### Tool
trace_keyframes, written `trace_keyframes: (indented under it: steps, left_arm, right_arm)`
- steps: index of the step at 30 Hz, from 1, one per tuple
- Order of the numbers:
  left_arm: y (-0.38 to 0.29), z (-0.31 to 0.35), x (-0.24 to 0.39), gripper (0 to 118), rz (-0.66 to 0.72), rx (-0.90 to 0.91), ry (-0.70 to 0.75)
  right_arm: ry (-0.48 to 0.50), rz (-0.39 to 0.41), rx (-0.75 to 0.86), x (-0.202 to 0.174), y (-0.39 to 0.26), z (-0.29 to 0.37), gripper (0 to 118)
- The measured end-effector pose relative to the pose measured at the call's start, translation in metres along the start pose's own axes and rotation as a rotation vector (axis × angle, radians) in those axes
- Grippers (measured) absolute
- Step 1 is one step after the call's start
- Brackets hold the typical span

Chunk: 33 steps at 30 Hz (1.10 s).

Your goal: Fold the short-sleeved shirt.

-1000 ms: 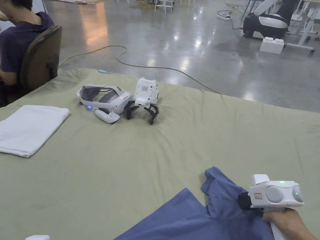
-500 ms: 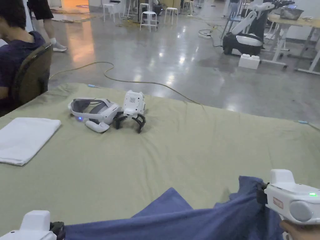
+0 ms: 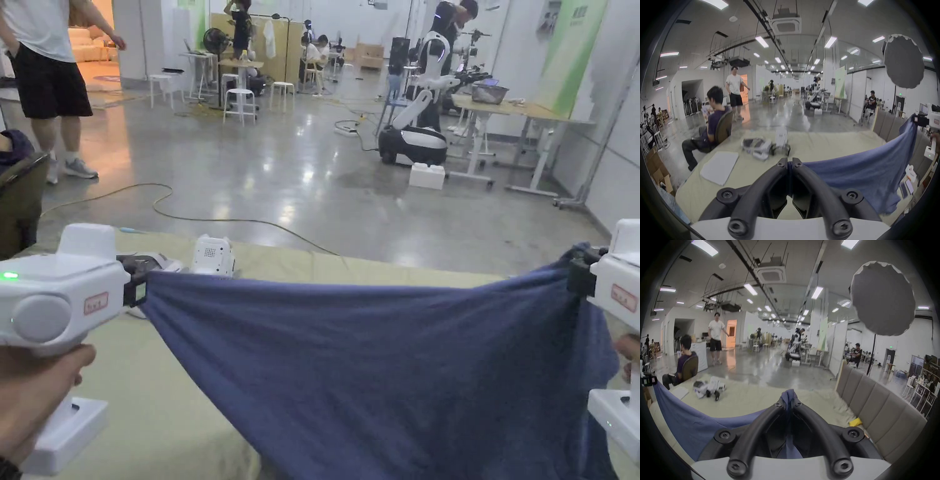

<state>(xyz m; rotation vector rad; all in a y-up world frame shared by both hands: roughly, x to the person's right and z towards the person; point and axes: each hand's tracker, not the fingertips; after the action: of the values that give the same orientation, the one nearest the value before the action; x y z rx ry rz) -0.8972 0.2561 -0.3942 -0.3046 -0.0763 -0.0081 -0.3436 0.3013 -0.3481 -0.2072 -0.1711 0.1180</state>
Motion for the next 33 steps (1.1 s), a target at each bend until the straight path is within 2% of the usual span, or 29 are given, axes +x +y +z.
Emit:
trace_keyframes:
  steps: [6, 11, 20, 26, 33]
  left_arm:
    - [0.091, -0.017, 0.014, 0, -0.006, 0.074, -0.009]
    - [0.153, -0.036, 0.019, 0, -0.059, 0.101, 0.019]
    - [0.225, -0.067, 0.007, 0, -0.120, 0.144, 0.074]
    - [0.229, -0.086, 0.000, 0, -0.103, 0.129, 0.080]
    - [0.161, -0.118, -0.004, 0, -0.083, 0.039, 0.063]
  right_arm:
    - [-0.057, 0.011, 0.085, 0.006, 0.061, 0.002, 2]
    - [-0.080, -0.005, 0.102, 0.012, 0.106, -0.030, 2]
    - [-0.086, 0.032, 0.135, 0.004, 0.178, -0.077, 2]
    - [-0.086, 0.061, 0.137, -0.005, 0.186, -0.096, 2]
    - [-0.070, 0.100, 0.067, -0.011, 0.129, -0.115, 2]
